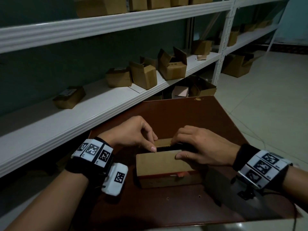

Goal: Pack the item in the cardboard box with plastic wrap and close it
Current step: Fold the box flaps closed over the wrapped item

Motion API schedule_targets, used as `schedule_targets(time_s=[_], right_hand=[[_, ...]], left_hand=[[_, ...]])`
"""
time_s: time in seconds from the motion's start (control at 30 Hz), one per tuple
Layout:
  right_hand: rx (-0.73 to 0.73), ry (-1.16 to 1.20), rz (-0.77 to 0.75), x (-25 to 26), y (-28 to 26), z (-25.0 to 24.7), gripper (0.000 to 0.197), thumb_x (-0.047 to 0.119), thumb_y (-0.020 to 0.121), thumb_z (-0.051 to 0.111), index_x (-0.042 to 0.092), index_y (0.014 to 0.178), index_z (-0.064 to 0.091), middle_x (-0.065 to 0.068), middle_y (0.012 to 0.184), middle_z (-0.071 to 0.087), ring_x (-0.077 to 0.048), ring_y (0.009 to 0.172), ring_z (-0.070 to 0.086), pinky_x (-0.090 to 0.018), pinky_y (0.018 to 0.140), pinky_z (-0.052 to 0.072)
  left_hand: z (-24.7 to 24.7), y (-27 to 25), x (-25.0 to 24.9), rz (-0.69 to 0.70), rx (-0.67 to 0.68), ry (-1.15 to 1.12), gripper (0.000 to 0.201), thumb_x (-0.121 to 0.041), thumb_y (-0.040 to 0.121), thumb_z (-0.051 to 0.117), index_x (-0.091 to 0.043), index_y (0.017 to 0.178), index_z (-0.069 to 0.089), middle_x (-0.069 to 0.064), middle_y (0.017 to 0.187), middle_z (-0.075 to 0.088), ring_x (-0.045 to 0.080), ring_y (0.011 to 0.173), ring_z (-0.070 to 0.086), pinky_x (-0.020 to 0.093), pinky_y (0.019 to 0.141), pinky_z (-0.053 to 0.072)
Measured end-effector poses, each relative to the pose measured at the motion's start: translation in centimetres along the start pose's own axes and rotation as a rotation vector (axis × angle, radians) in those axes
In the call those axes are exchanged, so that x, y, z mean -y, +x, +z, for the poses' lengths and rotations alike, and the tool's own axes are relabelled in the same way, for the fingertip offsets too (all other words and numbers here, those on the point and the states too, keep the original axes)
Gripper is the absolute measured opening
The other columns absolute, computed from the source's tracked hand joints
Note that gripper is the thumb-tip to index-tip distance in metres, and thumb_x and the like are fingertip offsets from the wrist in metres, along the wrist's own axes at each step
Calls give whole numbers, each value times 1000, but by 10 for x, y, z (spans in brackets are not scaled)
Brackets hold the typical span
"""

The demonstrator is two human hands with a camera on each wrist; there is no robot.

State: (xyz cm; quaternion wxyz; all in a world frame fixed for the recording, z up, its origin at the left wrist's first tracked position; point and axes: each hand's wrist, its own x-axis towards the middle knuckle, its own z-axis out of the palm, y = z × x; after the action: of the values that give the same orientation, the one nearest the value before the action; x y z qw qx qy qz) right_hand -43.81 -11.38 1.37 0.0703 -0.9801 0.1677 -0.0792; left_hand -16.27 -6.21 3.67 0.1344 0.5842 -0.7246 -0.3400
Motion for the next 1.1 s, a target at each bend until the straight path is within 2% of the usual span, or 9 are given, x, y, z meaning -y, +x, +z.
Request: schedule_targets(time_s=[0.07,0.2,0.33,0.47,0.67,0.83,1.0,1.1], right_hand=[[-8,30,5,0,0,1,37,57,97,48,33,125,55,16,123,53,-1,113,48,-28,92,51],[-29,52,17,-2,1,4,32,52,96,53,33,121,58,16,121,54,-2,112,50,-29,91,52],[-40,70,24,-2,3,8,28,50,95,56,33,116,59,16,118,55,-4,111,51,-31,91,52],[-47,83,30,-5,4,13,24,49,94,58,34,113,60,17,118,54,-4,111,52,-31,90,53],[-60,87,23,-6,4,19,14,46,95,58,35,102,63,16,113,53,-5,105,52,-32,84,52],[-48,78,24,-6,6,22,7,44,94,60,37,97,62,17,112,51,-4,104,51,-31,83,52],[-49,73,35,-4,6,24,6,43,94,60,37,95,61,17,109,49,-4,102,49,-32,82,51],[-48,83,39,-2,6,24,5,42,93,61,38,93,59,17,109,47,-5,101,49,-32,83,51]], left_hand=[[3,2,1,4,-15,39,20,-30,67,96,-17,72,81,-9,104,77,-1,104,68,33,98,47],[6,5,2,10,-40,57,22,-26,66,97,-15,69,79,-7,102,76,0,101,68,28,89,48],[8,6,5,17,-41,46,22,-27,64,97,-20,64,76,-6,101,74,2,100,68,33,95,50],[13,8,2,-5,-45,135,26,-25,61,100,-20,65,74,-8,100,69,4,104,66,34,90,54],[18,10,-4,-27,-71,215,33,-28,56,101,-22,68,71,-7,98,66,13,103,63,43,90,53],[24,14,-4,-96,-43,236,37,-31,57,101,-20,79,72,-10,100,61,14,102,56,38,90,52],[28,18,-4,-158,-26,237,40,-29,59,100,-26,79,65,-6,103,63,18,104,58,37,86,52],[33,20,-6,-217,-21,238,46,-26,63,98,-26,89,61,-4,107,61,21,104,58,37,82,52]])
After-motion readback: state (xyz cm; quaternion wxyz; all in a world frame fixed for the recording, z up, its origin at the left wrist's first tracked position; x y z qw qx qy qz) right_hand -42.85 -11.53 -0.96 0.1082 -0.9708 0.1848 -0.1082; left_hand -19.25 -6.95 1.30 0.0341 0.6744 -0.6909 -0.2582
